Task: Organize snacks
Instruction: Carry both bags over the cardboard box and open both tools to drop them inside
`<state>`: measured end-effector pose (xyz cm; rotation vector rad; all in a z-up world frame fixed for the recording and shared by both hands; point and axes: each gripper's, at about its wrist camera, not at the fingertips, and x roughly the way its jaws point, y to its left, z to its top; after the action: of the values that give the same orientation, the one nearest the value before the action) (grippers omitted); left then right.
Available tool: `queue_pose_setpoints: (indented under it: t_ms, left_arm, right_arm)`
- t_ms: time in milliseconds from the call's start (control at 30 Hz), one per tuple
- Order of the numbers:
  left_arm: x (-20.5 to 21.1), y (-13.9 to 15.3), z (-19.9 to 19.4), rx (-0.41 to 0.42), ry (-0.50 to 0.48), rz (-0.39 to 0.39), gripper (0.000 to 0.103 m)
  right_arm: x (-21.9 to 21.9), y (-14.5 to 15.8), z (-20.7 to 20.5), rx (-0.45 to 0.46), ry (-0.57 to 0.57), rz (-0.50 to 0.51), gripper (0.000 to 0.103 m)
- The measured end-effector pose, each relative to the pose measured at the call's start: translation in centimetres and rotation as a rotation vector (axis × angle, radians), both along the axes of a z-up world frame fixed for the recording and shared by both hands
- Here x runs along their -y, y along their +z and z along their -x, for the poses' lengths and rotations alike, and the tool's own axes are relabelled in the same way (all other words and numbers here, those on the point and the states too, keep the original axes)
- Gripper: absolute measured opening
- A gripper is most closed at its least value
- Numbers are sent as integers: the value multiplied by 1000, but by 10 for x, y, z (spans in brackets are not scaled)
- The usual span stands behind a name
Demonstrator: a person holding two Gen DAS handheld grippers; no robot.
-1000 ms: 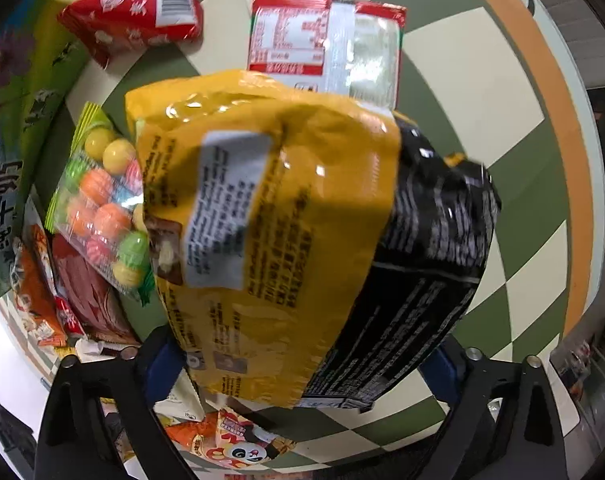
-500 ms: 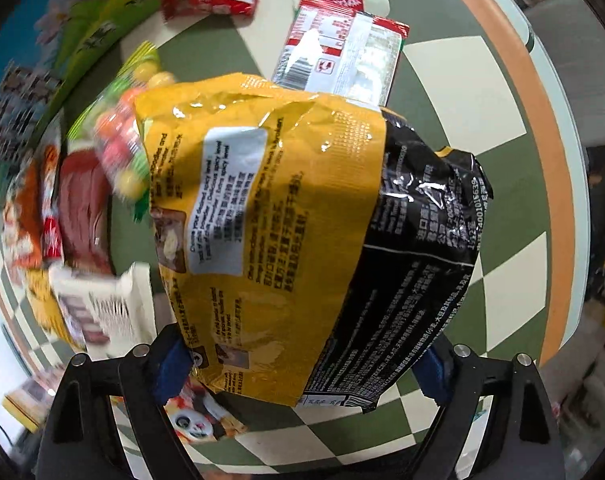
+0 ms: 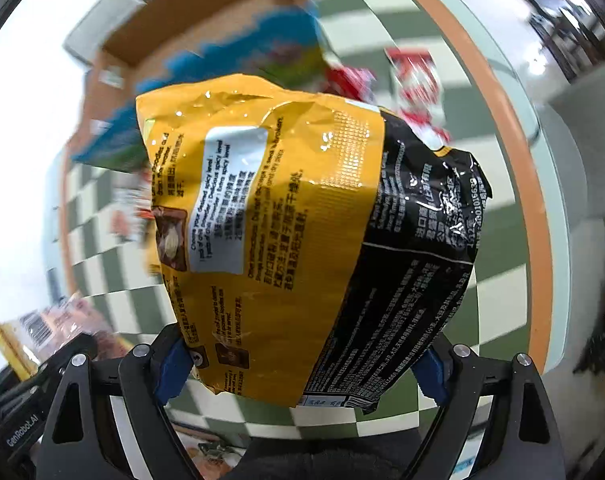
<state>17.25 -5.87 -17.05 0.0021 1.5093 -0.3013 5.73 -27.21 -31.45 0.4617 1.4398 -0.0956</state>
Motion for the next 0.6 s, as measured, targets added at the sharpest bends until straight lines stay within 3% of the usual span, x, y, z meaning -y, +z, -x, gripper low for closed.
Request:
queue_pose_setpoints:
  t_ms: [133, 300, 433, 600]
  left_arm:
    - [13, 36, -50, 35, 0, 53, 44]
    - [32, 46, -136, 54, 51, 47, 44]
    - [47, 25, -210, 17, 72, 41, 44]
    - [62, -16, -279, -55, 60, 18, 44]
  right_arm:
    - [5, 46, -18, 47, 51, -25, 92]
    - [28, 76, -63, 95, 127, -13, 92]
    - [39, 76, -110, 94, 183, 2, 92]
    - [52, 53, -174, 45, 232, 4, 92]
